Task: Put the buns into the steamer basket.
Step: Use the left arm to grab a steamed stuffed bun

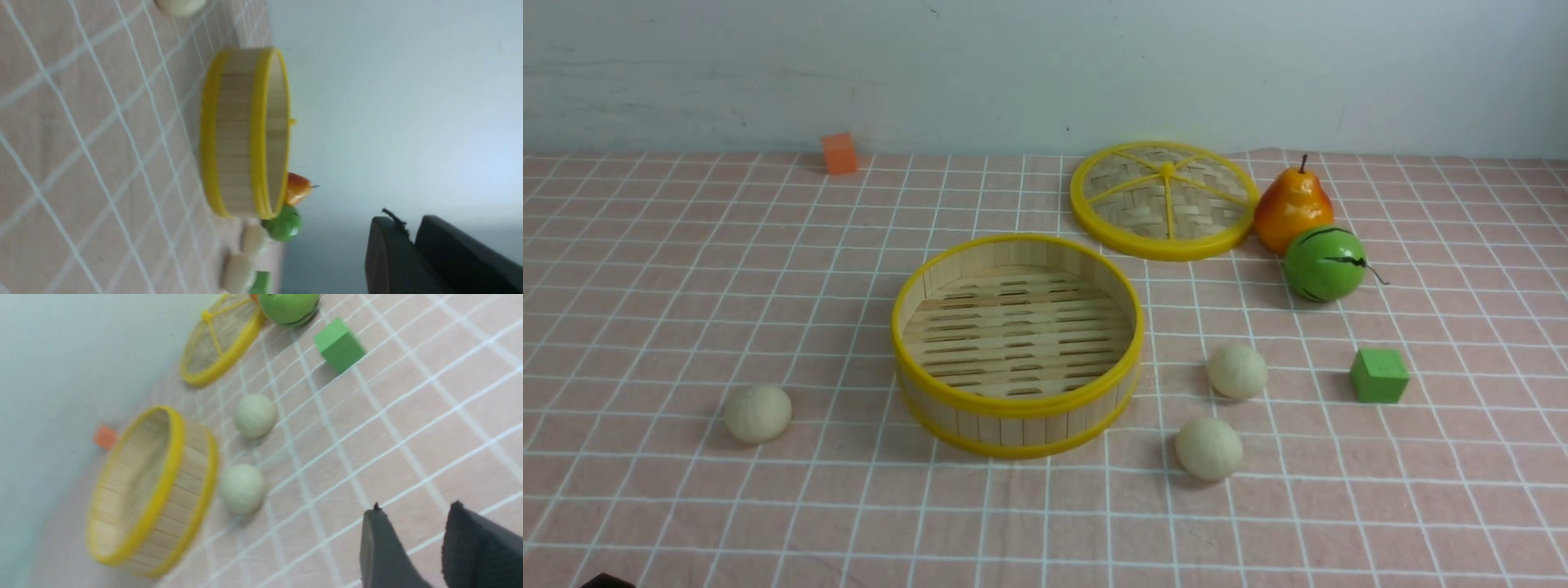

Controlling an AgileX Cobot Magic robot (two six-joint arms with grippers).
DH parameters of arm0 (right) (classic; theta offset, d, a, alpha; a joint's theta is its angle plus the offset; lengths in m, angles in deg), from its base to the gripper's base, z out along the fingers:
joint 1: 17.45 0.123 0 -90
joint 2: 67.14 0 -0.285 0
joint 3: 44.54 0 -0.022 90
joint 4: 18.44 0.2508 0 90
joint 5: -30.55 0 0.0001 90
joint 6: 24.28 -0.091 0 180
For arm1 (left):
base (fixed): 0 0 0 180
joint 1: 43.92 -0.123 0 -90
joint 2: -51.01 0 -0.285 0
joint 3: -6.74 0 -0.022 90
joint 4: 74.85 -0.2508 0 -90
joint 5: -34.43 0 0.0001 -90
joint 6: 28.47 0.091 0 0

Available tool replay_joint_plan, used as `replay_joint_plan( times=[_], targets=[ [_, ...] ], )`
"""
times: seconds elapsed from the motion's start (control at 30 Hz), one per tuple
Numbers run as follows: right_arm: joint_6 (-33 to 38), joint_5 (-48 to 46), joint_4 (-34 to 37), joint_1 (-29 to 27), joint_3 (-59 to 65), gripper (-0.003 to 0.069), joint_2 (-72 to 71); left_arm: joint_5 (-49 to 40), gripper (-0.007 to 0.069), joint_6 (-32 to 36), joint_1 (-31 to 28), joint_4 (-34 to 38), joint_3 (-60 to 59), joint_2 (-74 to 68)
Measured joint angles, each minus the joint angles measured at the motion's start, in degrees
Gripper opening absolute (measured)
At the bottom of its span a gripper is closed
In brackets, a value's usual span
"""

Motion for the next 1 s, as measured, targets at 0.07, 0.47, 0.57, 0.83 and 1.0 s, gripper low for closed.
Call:
replay_joint_plan(
  times=[0.07, 0.47, 0.57, 0.83, 1.0],
  targets=[
    [-2.6, 0.0, 3.3, 0.0, 0.1, 0.0232, 0.0, 0.2, 0.0091, -0.6, 0.0, 2.3, 0.0, 0.0],
    [1.6, -0.2, 1.6, 0.0, 0.0, 0.0232, 0.0, -4.0, 0.0083, 20.3, 0.0, 6.1, 4.5, 0.0],
    [7.1, -2.2, 1.4, 0.0, -1.8, 0.0218, 0.0, -6.0, 0.0048, 28.9, 0.0, 4.0, 10.2, -1.4],
    [27.1, -10.6, -4.5, 0.1, -23.5, -0.0019, 17.5, -28.4, -0.0014, 37.4, 0.0, -21.7, 35.4, -29.4],
    [42.2, -28.0, -7.3, 0.4, -38.8, -0.0019, 35.5, -42.5, -0.0014, 37.7, 0.0, -37.1, 49.8, -45.0]
  ],
)
